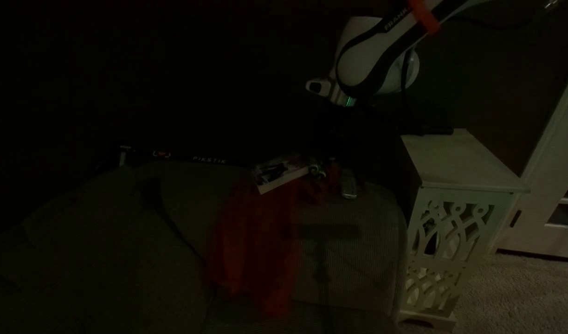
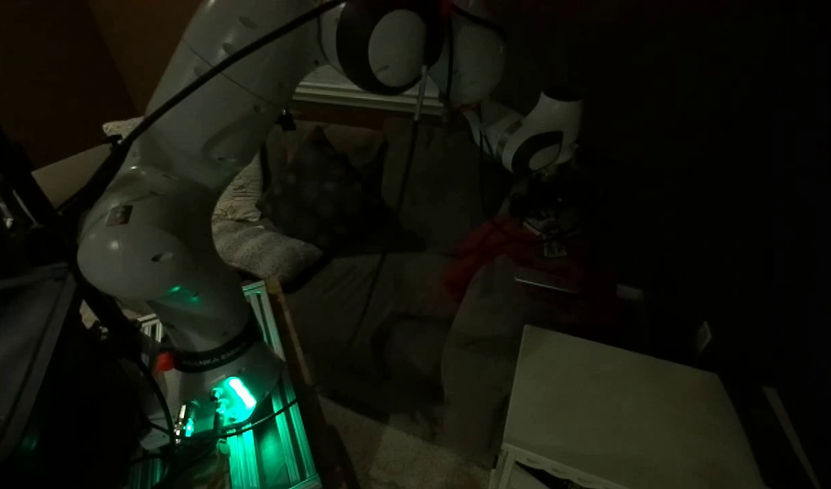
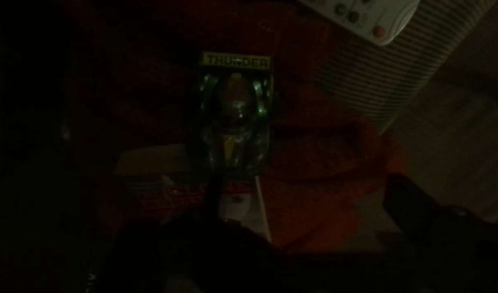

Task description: Pick up the car and place it on the seat of the sofa.

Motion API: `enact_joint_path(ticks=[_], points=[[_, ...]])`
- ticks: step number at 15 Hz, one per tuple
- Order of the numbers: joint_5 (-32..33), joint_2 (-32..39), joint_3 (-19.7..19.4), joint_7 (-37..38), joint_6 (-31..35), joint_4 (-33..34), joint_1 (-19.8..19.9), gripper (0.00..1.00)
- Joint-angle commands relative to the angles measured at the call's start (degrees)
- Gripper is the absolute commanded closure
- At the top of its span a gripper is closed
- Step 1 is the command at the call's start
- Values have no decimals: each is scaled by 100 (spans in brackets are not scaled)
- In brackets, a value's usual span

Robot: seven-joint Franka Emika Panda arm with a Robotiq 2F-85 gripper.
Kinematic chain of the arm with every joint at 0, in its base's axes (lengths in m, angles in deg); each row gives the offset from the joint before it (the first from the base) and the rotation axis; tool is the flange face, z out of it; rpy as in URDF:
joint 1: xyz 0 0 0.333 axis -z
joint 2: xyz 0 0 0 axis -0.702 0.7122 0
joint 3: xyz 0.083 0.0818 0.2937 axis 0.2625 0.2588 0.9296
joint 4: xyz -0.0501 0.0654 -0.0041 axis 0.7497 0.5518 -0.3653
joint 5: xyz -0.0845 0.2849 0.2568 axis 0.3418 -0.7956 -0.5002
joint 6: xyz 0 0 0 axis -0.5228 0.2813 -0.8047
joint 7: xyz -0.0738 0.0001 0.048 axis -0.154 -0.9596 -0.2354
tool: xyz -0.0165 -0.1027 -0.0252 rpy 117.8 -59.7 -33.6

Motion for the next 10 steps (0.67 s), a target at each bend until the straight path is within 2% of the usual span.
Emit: enact_joint_path(ticks=[1,3,5,7,10], points=[[99,314,95,-535,-193,425,11,0],[72,381,76,-686,-235,658,8,0],[242,479,-241,-464,-437,998,-204,0],[364,647,-523,-216,-890,1424,-369,0],[402,873,-681,-151,-1777,1985,-455,0]])
